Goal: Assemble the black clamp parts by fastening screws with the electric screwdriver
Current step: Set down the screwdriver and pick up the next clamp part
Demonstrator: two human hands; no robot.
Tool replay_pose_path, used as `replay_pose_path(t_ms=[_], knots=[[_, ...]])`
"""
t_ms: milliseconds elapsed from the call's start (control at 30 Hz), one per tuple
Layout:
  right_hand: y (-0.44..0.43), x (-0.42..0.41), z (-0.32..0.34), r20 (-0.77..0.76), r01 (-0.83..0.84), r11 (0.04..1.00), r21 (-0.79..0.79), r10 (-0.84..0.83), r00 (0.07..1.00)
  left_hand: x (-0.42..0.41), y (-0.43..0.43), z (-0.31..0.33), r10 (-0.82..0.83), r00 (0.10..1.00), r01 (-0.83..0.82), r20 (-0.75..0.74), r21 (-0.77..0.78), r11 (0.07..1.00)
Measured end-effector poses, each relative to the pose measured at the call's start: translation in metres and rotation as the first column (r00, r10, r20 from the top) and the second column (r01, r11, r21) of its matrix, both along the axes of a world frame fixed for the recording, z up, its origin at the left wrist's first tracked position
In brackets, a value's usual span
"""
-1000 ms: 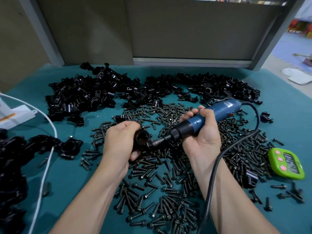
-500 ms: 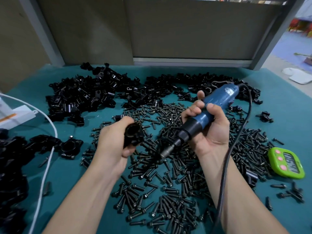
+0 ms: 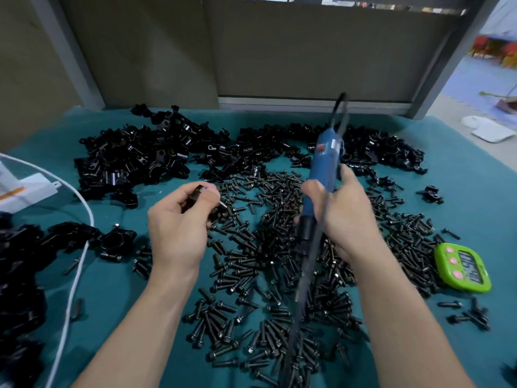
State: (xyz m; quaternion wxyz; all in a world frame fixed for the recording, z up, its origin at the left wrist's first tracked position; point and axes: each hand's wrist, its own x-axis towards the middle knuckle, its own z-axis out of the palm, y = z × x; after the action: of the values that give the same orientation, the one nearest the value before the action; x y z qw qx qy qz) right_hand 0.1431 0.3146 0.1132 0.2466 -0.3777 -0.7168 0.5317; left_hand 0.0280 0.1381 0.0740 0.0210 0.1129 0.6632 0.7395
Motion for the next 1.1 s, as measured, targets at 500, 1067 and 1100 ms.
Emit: replay_pose_path(t_ms=[500, 1067, 1100], knots=[[-0.017, -0.002, -0.008, 0.342, 0.01, 0.781, 0.625, -0.285, 0.895, 0.016, 0.001, -0.004, -0.253, 0.916, 0.165, -0.312, -0.282, 0.945], [-0.031, -0.013, -0.016, -0.323, -0.464, 0.845, -0.265, 0.375, 0.869, 0.011, 0.011, -0.007, -0.356, 0.931, 0.354, -0.081, -0.043, 0.934], [-0.031, -0.012, -0.016, -0.324, -0.46, 0.847, -0.266, 0.371, 0.87, 0.01, 0.011, -0.007, -0.343, 0.936, 0.34, -0.085, -0.042, 0.939]])
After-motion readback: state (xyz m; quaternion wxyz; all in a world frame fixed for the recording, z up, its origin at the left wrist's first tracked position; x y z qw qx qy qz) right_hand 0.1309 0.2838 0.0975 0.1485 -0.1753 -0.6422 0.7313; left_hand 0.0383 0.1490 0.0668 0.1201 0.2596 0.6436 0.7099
